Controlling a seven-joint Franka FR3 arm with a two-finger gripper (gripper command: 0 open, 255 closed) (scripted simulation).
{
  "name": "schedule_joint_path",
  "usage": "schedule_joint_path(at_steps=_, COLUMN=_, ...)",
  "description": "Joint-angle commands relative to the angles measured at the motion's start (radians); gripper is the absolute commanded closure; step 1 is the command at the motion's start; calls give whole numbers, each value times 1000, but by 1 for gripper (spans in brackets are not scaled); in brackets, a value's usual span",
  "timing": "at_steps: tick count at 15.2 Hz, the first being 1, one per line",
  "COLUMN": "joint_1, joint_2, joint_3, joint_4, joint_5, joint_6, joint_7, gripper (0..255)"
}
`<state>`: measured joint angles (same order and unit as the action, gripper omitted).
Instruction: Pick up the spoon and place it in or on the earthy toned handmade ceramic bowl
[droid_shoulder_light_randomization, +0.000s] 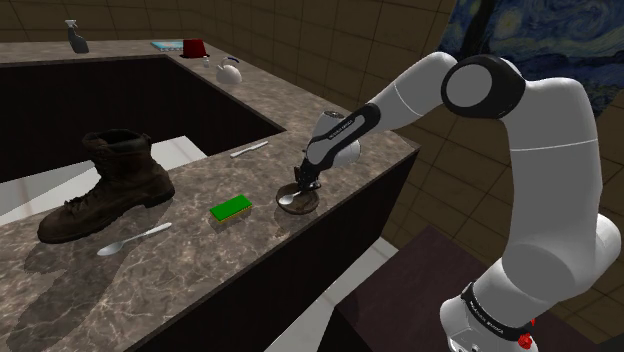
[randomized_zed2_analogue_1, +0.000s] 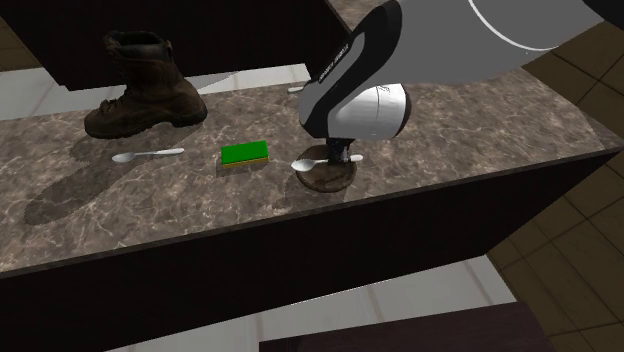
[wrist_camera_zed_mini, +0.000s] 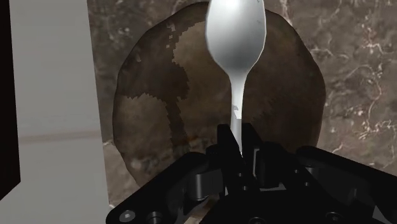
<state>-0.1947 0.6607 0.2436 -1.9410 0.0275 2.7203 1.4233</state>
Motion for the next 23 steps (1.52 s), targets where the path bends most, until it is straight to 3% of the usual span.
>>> schedule_joint_path(at_steps=1, joint_1=1, joint_2=6, joint_3=-1, joint_4=4, joint_5=-1, joint_6=2, joint_7=0, gripper=255)
schedule_joint_path(at_steps=6, joint_1=1, joint_2=6, joint_3=-1, joint_4=4, joint_5=-1, joint_6=2, joint_7=0, gripper=255)
schedule_joint_path(at_steps=7, joint_1=1, joint_2=6, joint_3=-1, joint_4=5, joint_5=-1, joint_6=2, joint_7=0, gripper=0)
schedule_joint_path(at_steps=12, joint_1=1, joint_2=6, joint_3=-1, joint_4=5, joint_5=-1, joint_6=2, joint_7=0, gripper=0)
schedule_joint_path(at_steps=16, joint_1=-34, joint_2=-113, joint_3=22, joint_4=-45, joint_5=20, joint_6=-69, joint_7=-14, gripper=0)
schedule_joint_path(at_steps=23, joint_1=-33, joint_2=-113, joint_3=22, joint_4=-45, joint_5=20, joint_6=-69, joint_7=-14, gripper=0)
